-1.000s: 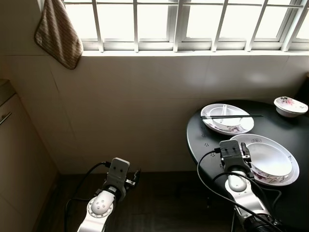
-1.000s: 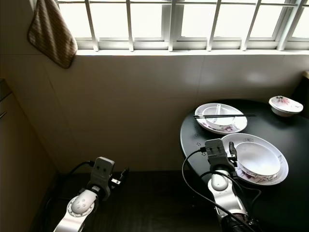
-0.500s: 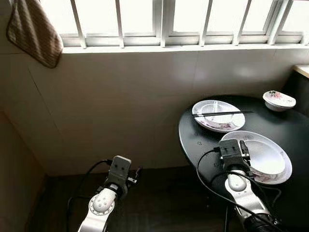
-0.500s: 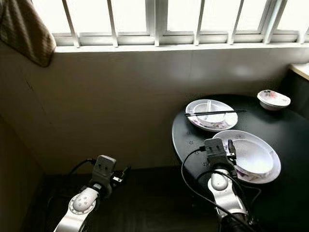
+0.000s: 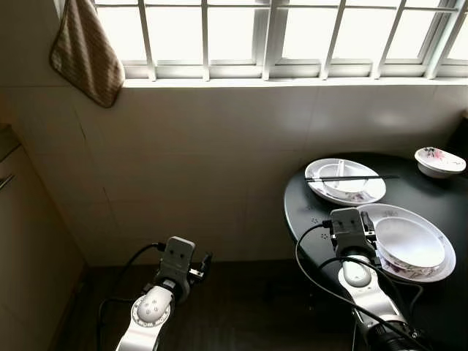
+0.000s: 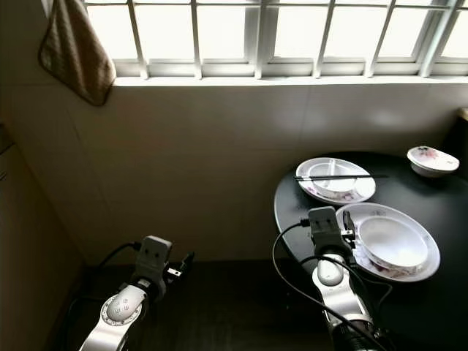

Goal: Kitchen organization

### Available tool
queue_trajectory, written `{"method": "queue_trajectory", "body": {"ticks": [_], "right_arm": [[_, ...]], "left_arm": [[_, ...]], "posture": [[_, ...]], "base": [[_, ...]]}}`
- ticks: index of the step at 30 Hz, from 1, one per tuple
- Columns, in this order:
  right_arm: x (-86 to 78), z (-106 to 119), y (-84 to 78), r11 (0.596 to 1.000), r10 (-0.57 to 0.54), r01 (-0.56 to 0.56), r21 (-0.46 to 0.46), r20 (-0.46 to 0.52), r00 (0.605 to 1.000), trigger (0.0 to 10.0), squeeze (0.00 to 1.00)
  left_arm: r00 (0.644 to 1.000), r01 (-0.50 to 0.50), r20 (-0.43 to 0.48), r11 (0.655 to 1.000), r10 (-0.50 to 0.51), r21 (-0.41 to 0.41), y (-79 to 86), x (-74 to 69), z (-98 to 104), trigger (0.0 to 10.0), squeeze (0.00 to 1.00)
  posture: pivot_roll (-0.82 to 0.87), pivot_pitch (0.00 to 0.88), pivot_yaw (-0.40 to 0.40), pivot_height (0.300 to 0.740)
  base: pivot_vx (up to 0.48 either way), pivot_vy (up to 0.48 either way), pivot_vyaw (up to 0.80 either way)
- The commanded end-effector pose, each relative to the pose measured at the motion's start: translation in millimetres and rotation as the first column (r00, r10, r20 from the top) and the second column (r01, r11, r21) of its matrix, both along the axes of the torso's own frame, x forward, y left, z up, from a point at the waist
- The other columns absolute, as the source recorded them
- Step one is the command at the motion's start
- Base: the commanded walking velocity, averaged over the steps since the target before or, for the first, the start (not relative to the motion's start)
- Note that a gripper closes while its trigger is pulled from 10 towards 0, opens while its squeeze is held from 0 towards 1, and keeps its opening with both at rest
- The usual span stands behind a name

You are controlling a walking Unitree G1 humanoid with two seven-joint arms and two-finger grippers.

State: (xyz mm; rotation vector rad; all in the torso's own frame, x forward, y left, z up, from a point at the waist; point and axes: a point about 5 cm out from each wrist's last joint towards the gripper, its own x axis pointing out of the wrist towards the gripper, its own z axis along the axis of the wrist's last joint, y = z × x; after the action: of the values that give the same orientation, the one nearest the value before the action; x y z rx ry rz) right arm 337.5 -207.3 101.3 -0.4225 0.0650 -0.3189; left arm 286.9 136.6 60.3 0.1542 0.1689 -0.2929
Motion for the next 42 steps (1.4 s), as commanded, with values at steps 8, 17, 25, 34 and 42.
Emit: {"method": "queue_trajectory", "body": {"ticks": [8, 17, 25, 34, 42], "right_arm": [[3.1, 16.5, 16.4, 0.994, 0.113, -0.113, -0.002, 0.111, 0.987, 10.0, 0.0], [1.8, 29.3, 11.7, 0.993, 0.097, -0.082, -0.083, 0.199, 0.975, 10.0, 0.0], [0.4, 34.5, 21.2, 0.985, 0.158, -0.137, -0.101, 0.251, 0.955, 10.0, 0.0], [-3.4, 14.1, 52.8, 0.931, 0.365, -0.359, -0.069, 0.14, 0.92, 10.0, 0.0], [-1.4, 0.2, 54.6, 0.894, 0.448, -0.448, 0.005, 0.028, 0.894, 10.0, 0.0]], "left_arm": [[1.0, 0.004, 0.001, 1.0, -0.004, -0.009, -0.9, 0.8, 0.7, 10.0, 0.0], [1.0, 0.002, 0.0, 1.0, -0.002, -0.011, -0.5, 0.9, 0.7, 10.0, 0.0], [1.0, 0.003, 0.0, 1.0, -0.003, -0.011, -0.8, 1.2, 0.8, 10.0, 0.0], [1.0, 0.004, -0.002, 1.0, -0.004, -0.014, -1.7, 1.5, 0.5, 10.0, 0.0], [1.0, 0.004, -0.004, 1.0, -0.004, -0.016, -3.2, 1.3, -0.2, 10.0, 0.0]], "posture": [[0.01, 0.0, -0.012, 0.74], [0.01, 0.0, -0.013, 0.74], [0.01, 0.0, -0.013, 0.74], [0.01, 0.0, -0.014, 0.74], [0.01, 0.0, -0.017, 0.74]], "base": [[0.0, 0.0, -0.8], [0.0, 0.0, -0.8], [0.0, 0.0, -0.7], [0.0, 0.0, 0.0], [0.0, 0.0, 0.0]]}}
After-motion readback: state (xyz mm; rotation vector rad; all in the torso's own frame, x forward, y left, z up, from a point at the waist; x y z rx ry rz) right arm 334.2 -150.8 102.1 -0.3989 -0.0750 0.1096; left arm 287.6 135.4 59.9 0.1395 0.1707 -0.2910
